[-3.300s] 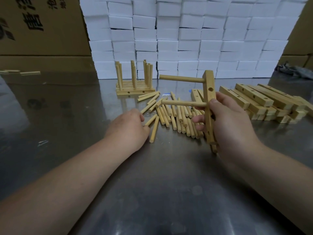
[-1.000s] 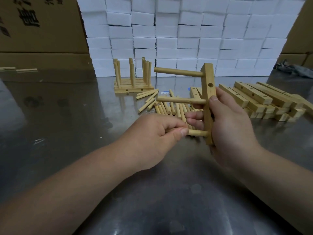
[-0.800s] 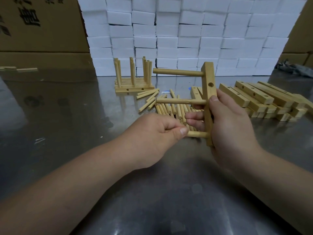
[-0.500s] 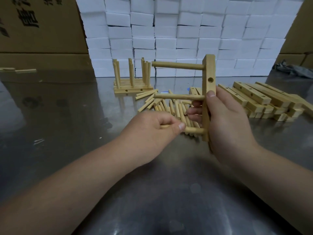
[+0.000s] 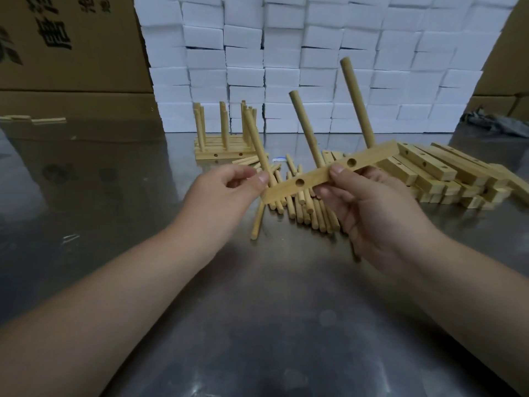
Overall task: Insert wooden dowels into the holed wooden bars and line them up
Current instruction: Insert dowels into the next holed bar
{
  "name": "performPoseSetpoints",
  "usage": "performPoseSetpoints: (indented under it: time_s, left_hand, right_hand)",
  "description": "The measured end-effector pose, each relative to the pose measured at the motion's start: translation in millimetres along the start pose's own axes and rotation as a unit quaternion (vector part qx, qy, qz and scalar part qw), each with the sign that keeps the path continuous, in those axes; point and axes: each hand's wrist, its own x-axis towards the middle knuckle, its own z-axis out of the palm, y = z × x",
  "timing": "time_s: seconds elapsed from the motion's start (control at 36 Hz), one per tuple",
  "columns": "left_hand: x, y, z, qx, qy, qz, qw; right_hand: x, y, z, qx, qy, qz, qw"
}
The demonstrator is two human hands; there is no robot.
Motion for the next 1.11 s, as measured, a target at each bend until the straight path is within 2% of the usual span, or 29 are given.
performPoseSetpoints:
  time_s: [0.28,0.44,0.61,0.75,0.83,1.0,1.11]
  left_hand:
    - [0.7,-3.5,-4.8,0.040,-0.061,0.007,0.997]
    - [2.6,-5.4,-5.1,0.051,-0.053,0.002,0.997]
    - [3.8,1.9,-8.1,0.105,-0.022,0.051,0.993]
    - [10.3,3.2,-13.8,0.094,0.019,0.045,0.994]
    - [24.3,1.2,-18.5,0.090,0.061,0.009,0.994]
    - [74.4,-5.5,-54.4,0.208,0.104,-0.006,0.972]
    - [102.5,-24.9,-88.6,0.317,0.127,-0.035,0.939]
  right_hand:
    - [-2.6,9.9,5.9,-0.013,-0.024,-0.016,1.000]
    - [-2.1,14.8,3.8,-0.074,-0.027,-0.030,0.996]
    - [-3.7,20.7,1.6,-0.173,-0.042,-0.034,0.983]
    - [-16.3,27.3,-0.8,-0.340,-0.160,-0.120,0.919]
    - [-21.2,29.8,0.7,-0.406,-0.218,-0.126,0.878]
    - [-19.4,28.0,1.3,-0.474,-0.240,-0.118,0.839]
    - [-18.8,28.0,1.9,-0.514,-0.247,-0.120,0.813]
